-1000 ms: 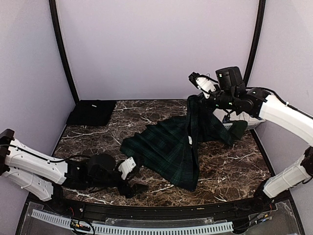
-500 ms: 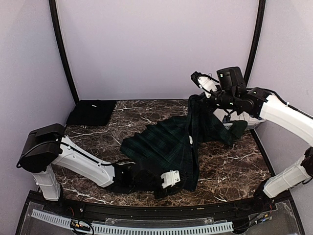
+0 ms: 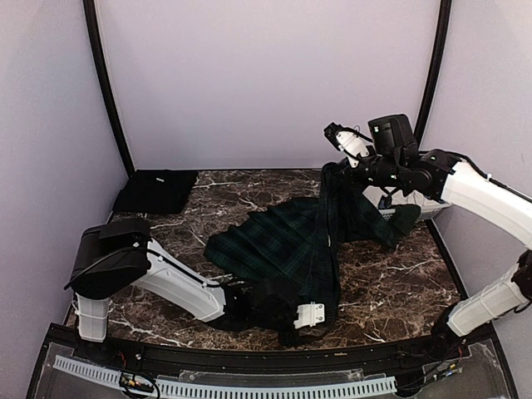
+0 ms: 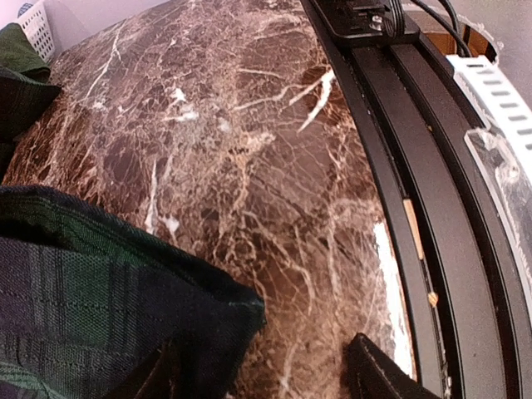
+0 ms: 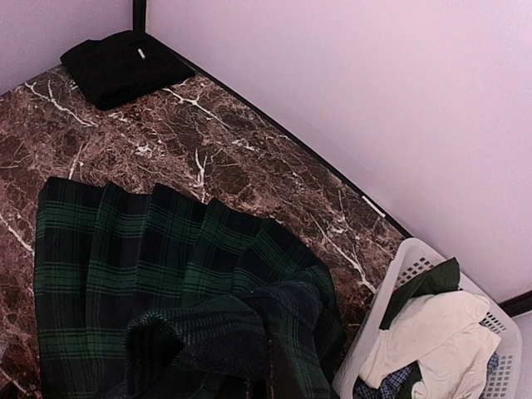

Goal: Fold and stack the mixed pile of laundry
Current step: Pick up the flattened skirt from the center of the board.

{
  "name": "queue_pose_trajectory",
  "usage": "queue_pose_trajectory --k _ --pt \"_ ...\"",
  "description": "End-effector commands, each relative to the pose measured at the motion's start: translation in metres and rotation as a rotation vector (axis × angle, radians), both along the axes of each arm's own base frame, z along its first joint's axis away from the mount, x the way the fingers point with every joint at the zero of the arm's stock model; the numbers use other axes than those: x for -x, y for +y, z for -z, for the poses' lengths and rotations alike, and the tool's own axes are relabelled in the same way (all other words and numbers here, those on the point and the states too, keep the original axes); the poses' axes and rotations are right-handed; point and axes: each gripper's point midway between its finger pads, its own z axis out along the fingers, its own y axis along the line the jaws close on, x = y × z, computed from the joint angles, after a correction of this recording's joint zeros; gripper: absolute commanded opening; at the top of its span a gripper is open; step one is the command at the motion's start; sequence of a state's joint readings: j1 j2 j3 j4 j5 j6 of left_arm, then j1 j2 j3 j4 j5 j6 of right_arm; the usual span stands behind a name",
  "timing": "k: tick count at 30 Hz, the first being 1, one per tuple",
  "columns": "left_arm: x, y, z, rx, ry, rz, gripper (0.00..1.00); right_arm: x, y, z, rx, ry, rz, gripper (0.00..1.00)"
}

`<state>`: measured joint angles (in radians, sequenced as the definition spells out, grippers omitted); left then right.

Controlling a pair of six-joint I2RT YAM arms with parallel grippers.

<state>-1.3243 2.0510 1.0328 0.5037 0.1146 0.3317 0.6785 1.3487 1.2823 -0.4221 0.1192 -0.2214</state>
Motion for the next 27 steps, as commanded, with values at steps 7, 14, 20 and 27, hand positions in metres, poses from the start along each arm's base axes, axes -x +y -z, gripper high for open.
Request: queue_pose_trajectory --k 7,14,20,27 --pt "-0.044 0.000 0.006 -0.017 0.019 -0.128 0.36 0.012 -0.002 -0.023 -0.101 -0.013 -0.014 0.00" --pt "-0.056 0.010 -0.037 0.079 -0.015 -0.201 0.00 0.017 -0.002 -0.035 -0.129 -0.017 -0.023 0.00" --pt "-0.089 0.063 -0.167 0.336 0.009 -0.389 0.00 0.017 -0.013 -0.085 -0.181 -0.109 0.004 0.00" --pt "-0.107 0.159 -0.332 0.593 -0.123 -0.579 0.00 0.041 -0.024 -0.186 -0.331 -0.255 -0.045 0.00"
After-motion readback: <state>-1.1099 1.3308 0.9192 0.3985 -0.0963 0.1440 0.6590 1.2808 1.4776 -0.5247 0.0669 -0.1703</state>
